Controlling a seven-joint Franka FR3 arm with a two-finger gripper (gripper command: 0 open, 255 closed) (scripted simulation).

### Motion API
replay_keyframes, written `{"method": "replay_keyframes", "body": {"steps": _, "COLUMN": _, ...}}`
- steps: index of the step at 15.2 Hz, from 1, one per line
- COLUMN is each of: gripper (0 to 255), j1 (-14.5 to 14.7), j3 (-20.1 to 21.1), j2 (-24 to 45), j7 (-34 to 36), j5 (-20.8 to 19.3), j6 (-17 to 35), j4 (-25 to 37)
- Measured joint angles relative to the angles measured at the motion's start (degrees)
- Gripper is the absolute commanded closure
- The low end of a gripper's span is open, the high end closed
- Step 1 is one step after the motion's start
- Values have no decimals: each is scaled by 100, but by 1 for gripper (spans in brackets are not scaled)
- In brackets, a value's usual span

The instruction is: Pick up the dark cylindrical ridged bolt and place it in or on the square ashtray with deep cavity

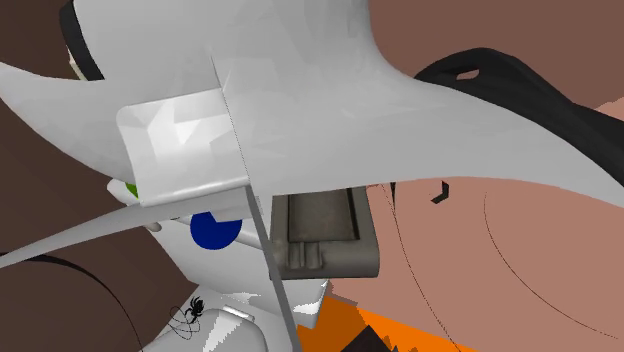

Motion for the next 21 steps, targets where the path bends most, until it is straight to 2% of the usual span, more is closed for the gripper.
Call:
{"method": "replay_keyframes", "body": {"steps": 13, "gripper": 255, "j1": -24, "j3": -11, "j2": -45, "j7": 23, "j5": -14, "j6": -960, "j4": 917}}
{"method": "replay_keyframes", "body": {"steps": 20, "gripper": 255, "j1": -63, "j3": -13, "j2": 102, "j7": 26, "j5": 1, "j6": -1572, "j4": 1677}}
{"method": "replay_keyframes", "body": {"steps": 21, "gripper": 255, "j1": -67, "j3": -22, "j2": -14, "j7": 6, "j5": -9, "j6": -1542, "j4": 1529}}
